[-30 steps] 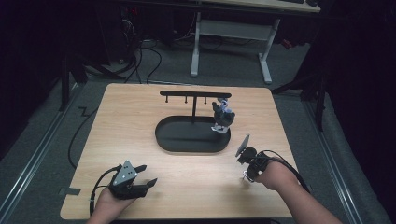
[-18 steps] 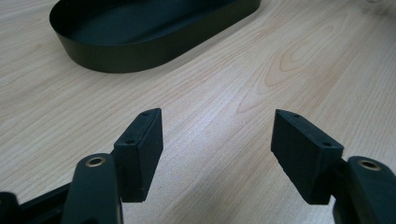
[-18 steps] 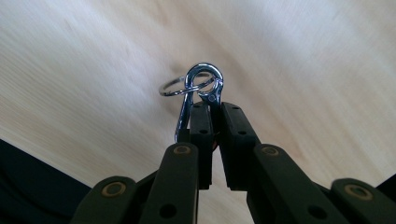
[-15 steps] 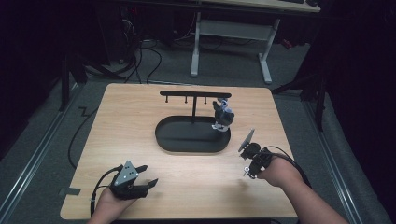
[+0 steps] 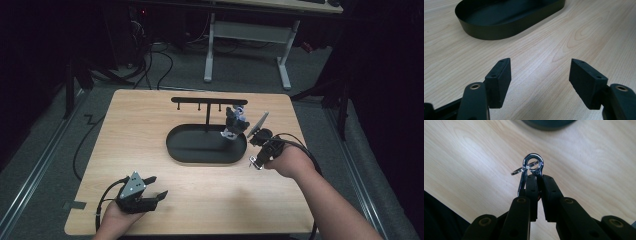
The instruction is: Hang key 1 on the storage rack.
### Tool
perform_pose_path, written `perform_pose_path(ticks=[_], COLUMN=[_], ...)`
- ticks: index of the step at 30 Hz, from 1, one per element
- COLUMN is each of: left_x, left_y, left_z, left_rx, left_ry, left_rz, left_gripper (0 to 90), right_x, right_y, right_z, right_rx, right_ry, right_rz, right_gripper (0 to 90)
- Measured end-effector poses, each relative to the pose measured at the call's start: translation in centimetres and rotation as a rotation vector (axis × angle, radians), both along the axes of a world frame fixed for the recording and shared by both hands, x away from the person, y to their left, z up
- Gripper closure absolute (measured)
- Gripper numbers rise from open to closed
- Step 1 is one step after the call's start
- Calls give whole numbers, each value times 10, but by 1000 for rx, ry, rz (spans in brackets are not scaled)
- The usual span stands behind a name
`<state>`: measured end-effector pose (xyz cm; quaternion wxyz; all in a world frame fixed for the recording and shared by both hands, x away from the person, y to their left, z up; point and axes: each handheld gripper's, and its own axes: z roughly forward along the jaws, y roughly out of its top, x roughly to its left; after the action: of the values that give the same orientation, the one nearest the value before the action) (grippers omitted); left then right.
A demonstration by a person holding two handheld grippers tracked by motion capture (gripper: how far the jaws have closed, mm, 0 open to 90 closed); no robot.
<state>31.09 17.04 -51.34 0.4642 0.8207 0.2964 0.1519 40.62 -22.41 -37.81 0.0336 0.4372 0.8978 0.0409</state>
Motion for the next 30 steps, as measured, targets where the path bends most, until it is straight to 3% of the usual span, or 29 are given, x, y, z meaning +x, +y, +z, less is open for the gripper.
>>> perform_pose_path(ticks=[8,30], left_x=[0,1], left_y=[0,2], left_z=[0,-2], left_rx=[0,1], left_ry=[1,7], left_rz=[-1,-2], left_gripper=[349,349], right_x=[17,75], right_y=[16,57], right_z=[21,48], right_rx=[28,60], right_ry=[-28,-100], right_rz=[-8,1], right_gripper=[847,848])
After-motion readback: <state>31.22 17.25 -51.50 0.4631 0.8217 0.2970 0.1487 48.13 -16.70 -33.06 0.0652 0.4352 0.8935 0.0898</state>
